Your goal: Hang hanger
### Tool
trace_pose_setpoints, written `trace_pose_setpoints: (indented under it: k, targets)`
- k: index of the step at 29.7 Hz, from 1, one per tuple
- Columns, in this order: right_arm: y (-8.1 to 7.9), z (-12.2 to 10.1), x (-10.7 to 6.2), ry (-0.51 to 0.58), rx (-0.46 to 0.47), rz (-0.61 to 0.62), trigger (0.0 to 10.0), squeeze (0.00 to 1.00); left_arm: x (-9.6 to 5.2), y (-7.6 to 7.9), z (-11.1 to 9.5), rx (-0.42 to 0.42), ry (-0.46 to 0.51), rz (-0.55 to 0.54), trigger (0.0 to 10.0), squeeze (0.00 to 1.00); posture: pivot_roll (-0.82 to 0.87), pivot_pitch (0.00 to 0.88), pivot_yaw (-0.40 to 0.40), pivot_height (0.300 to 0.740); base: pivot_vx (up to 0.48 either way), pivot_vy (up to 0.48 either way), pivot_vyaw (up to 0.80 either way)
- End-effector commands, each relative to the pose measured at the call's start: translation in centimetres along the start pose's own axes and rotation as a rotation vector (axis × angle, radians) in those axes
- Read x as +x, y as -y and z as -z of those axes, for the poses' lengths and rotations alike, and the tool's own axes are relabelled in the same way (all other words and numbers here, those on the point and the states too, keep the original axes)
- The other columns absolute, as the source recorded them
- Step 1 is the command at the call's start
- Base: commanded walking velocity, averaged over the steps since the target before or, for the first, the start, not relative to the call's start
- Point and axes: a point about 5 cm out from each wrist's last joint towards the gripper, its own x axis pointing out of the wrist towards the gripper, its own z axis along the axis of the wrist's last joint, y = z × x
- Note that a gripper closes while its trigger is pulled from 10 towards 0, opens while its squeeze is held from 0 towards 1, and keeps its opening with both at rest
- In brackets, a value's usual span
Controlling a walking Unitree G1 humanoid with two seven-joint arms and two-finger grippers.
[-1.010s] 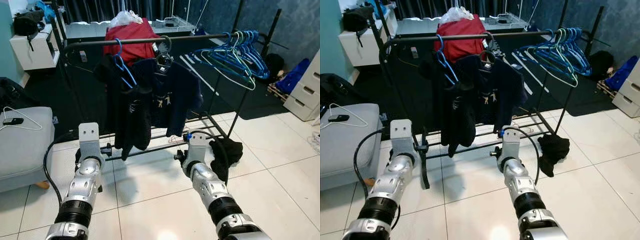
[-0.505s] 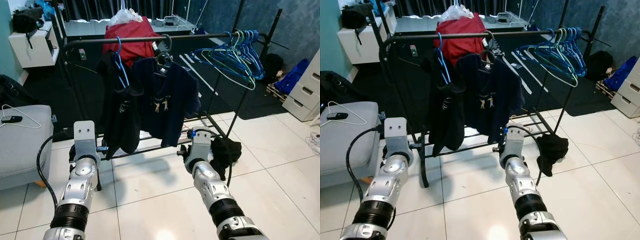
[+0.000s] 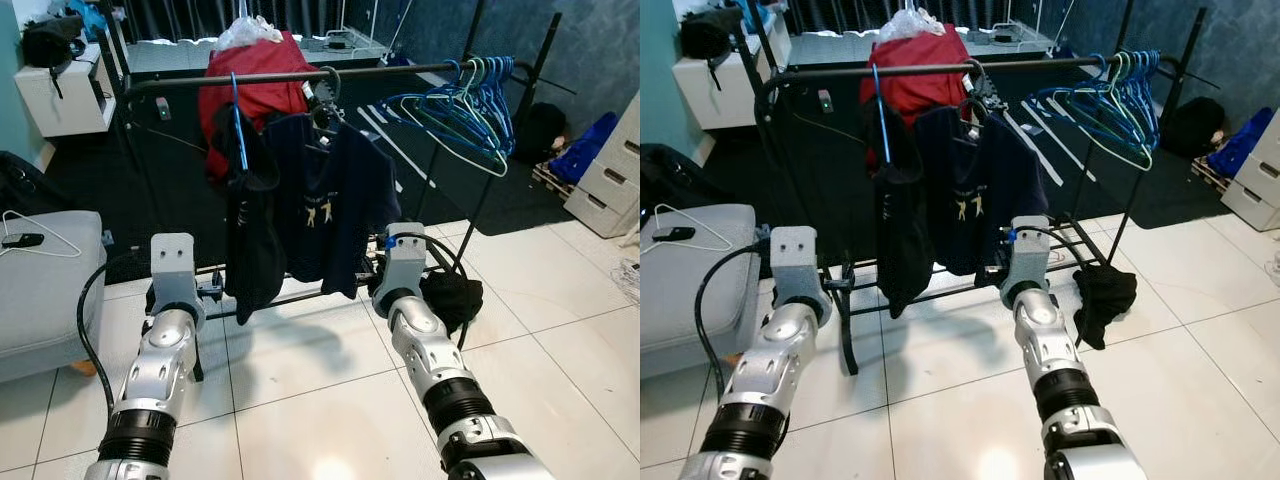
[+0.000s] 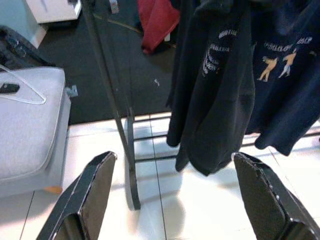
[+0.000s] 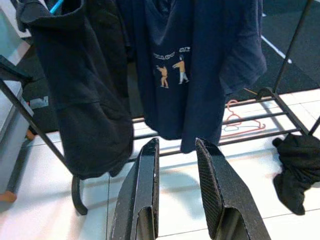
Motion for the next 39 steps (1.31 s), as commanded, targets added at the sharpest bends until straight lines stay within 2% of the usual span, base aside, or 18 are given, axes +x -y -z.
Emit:
trace_pose_setpoints:
  k: [1, 2, 3, 6, 7, 9, 12, 16, 22, 23, 30, 39]
  targets:
    - [-0.1, 0.1, -0.3, 0.004, -0.049, 0.010, 10.0, 0.00, -0.1, 0.7, 0.0, 0.000, -0.003, 0.020, 10.0, 0.00, 0.01, 0.122, -0.008, 0.740, 0.000, 0.000, 0.00]
    - [-0.1, 0.1, -0.3, 0.004, -0.049, 0.010, 10.0, 0.00, -0.1, 0.7, 0.0, 0.000, -0.003, 0.020, 10.0, 0.00, 0.01, 0.122, -0.008, 0.740, 0.000, 0.000, 0.00]
    - [0.0, 0.0, -0.4, 0.010, -0.086, 0.013, 10.0, 0.00, -0.3, 1.1, 0.0, -0.008, -0.001, 0.040, 10.0, 0.00, 0.01, 0.126, -0.008, 0.740, 0.000, 0.000, 0.00]
    - [0.1, 0.0, -0.5, 0.016, -0.089, 0.025, 10.0, 0.00, -0.4, 1.3, -0.1, -0.020, 0.007, 0.043, 10.0, 0.00, 0.01, 0.126, -0.008, 0.740, 0.000, 0.000, 0.00]
    - [0.2, -0.1, -0.6, 0.022, -0.085, 0.033, 10.0, 0.00, -0.7, 1.2, -0.1, -0.061, 0.017, 0.027, 10.0, 0.00, 0.00, 0.121, -0.008, 0.740, 0.000, 0.000, 0.00]
    - [0.1, -0.2, -0.7, 0.037, -0.065, 0.027, 10.0, 0.00, -0.8, 1.0, 0.0, -0.081, 0.024, 0.011, 10.0, 0.00, -0.01, 0.111, -0.005, 0.740, 0.000, 0.000, 0.00]
    - [0.1, -0.4, -0.8, 0.046, -0.057, 0.019, 10.0, 0.00, -0.9, 0.9, 0.1, -0.085, 0.031, 0.006, 10.0, 0.00, -0.01, 0.113, -0.007, 0.740, 0.000, 0.000, 0.00]
    - [0.0, -0.6, -0.7, 0.050, -0.065, -0.005, 10.0, 0.00, -1.0, 0.6, 0.1, -0.050, 0.041, -0.010, 10.0, 0.00, -0.01, 0.113, -0.011, 0.740, 0.000, 0.000, 0.00]
    - [-0.2, -0.4, -0.7, 0.043, -0.072, -0.030, 10.0, 0.00, -1.0, 0.2, 0.3, -0.039, 0.033, -0.023, 10.0, 0.00, -0.01, 0.107, -0.013, 0.740, 0.294, 0.000, 0.00]
    - [-0.6, -0.2, -0.8, 0.033, -0.089, -0.057, 10.0, 0.00, -0.9, -0.1, 0.4, -0.079, 0.016, -0.043, 10.0, 0.00, -0.01, 0.106, -0.017, 0.740, 0.458, 0.000, 0.80]
    - [-0.9, 0.1, -1.0, 0.024, -0.128, -0.084, 10.0, 0.00, -0.8, -0.4, 0.3, -0.082, 0.015, -0.056, 10.0, 0.00, -0.01, 0.110, -0.016, 0.740, 0.460, 0.000, 0.69]
    - [-0.6, 0.1, -1.0, 0.009, -0.123, -0.079, 10.0, 0.00, -0.8, 0.2, -0.1, -0.075, 0.033, -0.043, 10.0, 0.00, -0.01, 0.109, -0.022, 0.740, 0.461, 0.000, 0.00]
